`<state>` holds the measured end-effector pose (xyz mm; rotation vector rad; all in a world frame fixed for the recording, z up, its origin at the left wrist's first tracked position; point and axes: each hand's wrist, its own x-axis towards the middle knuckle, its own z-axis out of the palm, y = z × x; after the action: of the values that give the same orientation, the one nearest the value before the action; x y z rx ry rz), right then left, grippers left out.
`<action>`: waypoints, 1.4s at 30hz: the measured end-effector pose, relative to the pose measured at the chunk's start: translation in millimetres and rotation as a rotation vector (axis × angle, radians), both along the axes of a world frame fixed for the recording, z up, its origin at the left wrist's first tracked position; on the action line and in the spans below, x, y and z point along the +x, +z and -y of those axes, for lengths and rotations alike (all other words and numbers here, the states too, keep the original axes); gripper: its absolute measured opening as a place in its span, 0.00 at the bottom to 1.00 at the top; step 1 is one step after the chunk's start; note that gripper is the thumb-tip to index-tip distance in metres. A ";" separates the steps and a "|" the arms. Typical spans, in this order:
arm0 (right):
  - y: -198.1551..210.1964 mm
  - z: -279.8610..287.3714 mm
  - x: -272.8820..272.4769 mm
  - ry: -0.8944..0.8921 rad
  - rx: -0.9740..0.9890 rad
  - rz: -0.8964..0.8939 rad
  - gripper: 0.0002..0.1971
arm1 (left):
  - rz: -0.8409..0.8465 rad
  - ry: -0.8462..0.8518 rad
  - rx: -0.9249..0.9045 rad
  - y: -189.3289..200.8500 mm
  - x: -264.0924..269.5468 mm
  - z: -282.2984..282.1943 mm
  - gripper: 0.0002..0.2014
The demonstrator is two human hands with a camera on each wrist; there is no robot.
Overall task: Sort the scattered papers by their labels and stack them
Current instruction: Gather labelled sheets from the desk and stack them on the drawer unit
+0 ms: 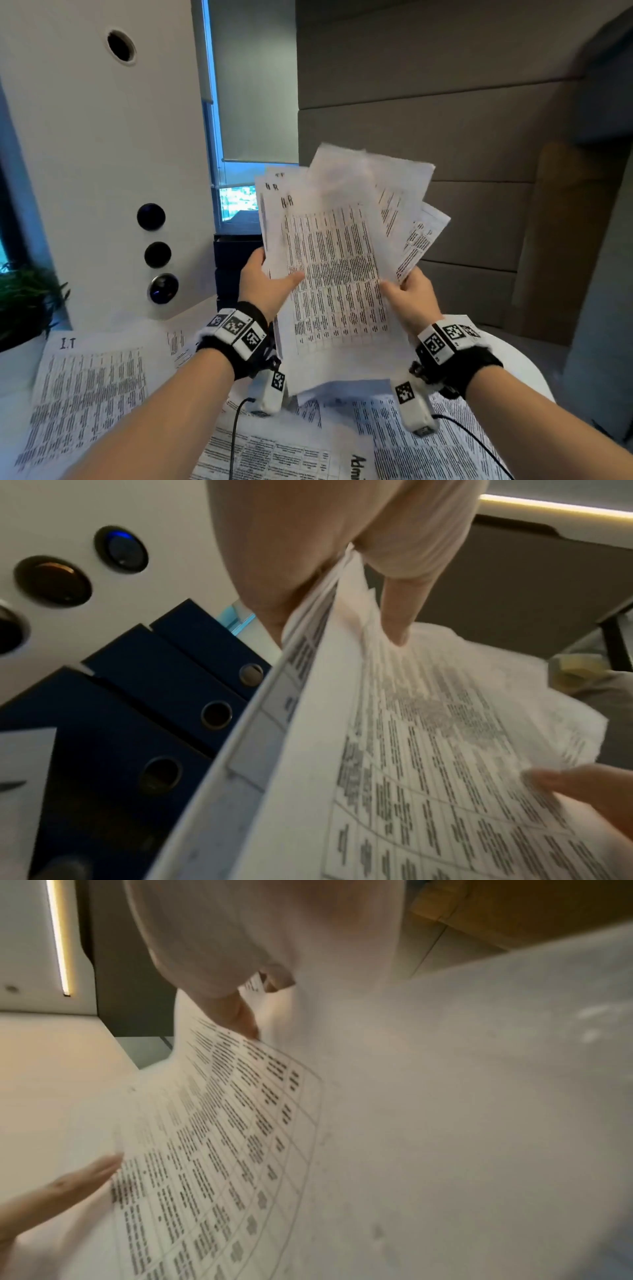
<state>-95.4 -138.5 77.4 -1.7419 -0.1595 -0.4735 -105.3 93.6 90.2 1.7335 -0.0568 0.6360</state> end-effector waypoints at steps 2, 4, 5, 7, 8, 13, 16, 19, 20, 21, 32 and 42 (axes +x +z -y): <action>-2.2 -0.3 -7.9 0.017 0.053 -0.018 0.15 | 0.034 0.017 0.029 -2.3 -8.7 -0.1 0.28; -7.6 0.7 -13.9 0.057 0.115 -0.070 0.12 | -0.022 -0.016 0.065 -11.9 -15.0 -2.5 0.31; -11.0 1.8 -15.7 0.075 0.147 -0.091 0.12 | -0.050 -0.029 0.097 -17.3 -17.6 -3.8 0.33; -15.5 3.2 -19.8 0.103 0.185 -0.107 0.19 | -0.093 -0.061 0.141 -26.2 -22.1 -6.6 0.39; -16.4 3.9 -19.8 0.126 0.190 -0.104 0.22 | -0.100 -0.068 0.146 -27.6 -24.7 -7.0 0.41; -10.9 4.0 -11.8 0.247 0.194 -0.003 0.40 | -0.073 -0.065 0.109 -21.3 -24.8 -5.4 0.47; -9.8 5.1 -6.7 0.250 0.195 0.028 0.46 | -0.053 -0.097 0.058 -20.6 -22.3 -2.1 0.44; -14.3 8.2 -6.9 0.266 0.134 0.029 0.35 | -0.031 -0.100 0.043 -25.4 -22.3 3.0 0.40; -16.9 8.1 -6.8 0.259 0.111 0.030 0.30 | -0.033 -0.086 0.031 -26.9 -21.6 4.8 0.39; -17.9 6.5 -7.1 0.241 0.085 0.028 0.26 | -0.038 -0.077 0.021 -27.7 -20.6 7.6 0.34; 7.3 -14.9 -22.8 0.128 0.278 0.120 0.19 | 0.156 0.071 -0.123 -1.6 -28.8 37.7 0.31; 27.3 -7.8 -24.4 0.167 -0.040 0.325 0.44 | 0.287 0.004 0.040 -3.5 -30.8 26.7 0.41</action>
<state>-119.8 -130.7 104.7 -1.6647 -0.5448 -0.6315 -136.1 66.9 86.7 1.6699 -0.2679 0.8887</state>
